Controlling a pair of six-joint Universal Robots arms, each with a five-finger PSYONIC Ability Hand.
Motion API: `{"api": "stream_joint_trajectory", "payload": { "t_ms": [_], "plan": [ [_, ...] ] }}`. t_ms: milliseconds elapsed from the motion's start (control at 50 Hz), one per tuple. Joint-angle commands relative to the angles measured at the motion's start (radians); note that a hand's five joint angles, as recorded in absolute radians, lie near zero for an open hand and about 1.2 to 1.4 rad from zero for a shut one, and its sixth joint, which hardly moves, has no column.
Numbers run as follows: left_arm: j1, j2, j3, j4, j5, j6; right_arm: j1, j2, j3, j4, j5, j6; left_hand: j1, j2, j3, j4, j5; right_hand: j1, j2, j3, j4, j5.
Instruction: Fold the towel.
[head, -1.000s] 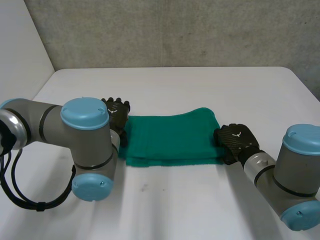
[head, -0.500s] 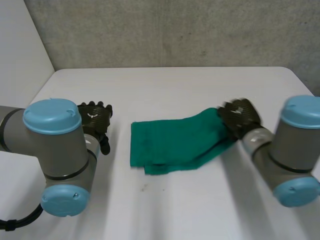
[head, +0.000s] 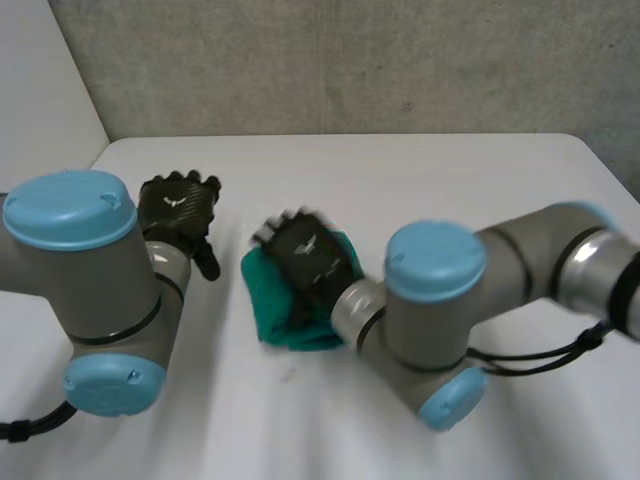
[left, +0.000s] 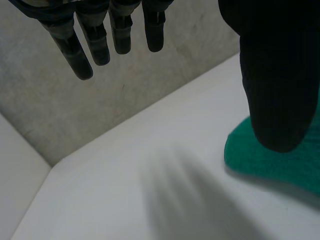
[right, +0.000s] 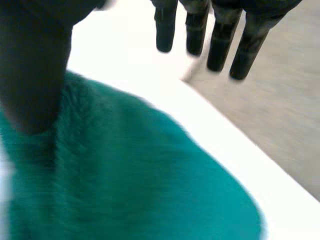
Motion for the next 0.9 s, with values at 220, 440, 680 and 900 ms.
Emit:
{"api": "stream_joint_trajectory", "payload": {
  "t_ms": [220,440,680,900],
  "plan": [
    [-0.121,-0.232,0.167,-0.148,0.108,-0.233,-0.191,0.076,-0.156,0.259,0.025,0.288,-0.026,-0.005,-0.011,-0.006,-0.019,-0.069,-0.148,-0.157,-0.164,-0.175],
    [-0.104,-0.278,0.147,-0.238,0.045,-0.219,-0.212,0.170,-0.256,0.411,0.025,0.276,-0.047,-0.026,-0.031,-0.027,-0.039,-0.022,-0.101,-0.110,-0.117,-0.128],
    [-0.083,-0.008,0.196,-0.252,0.053,-0.219,-0.255,-0.083,-0.187,0.341,0.163,0.271,-0.053,-0.032,-0.037,-0.033,-0.045,-0.008,-0.086,-0.095,-0.103,-0.113],
    [0.089,0.192,0.315,-0.332,0.135,-0.225,-0.375,-0.471,-0.075,0.209,0.335,0.258,-0.032,-0.011,-0.016,-0.012,-0.024,-0.077,-0.155,-0.164,-0.172,-0.182]
  ]
}}
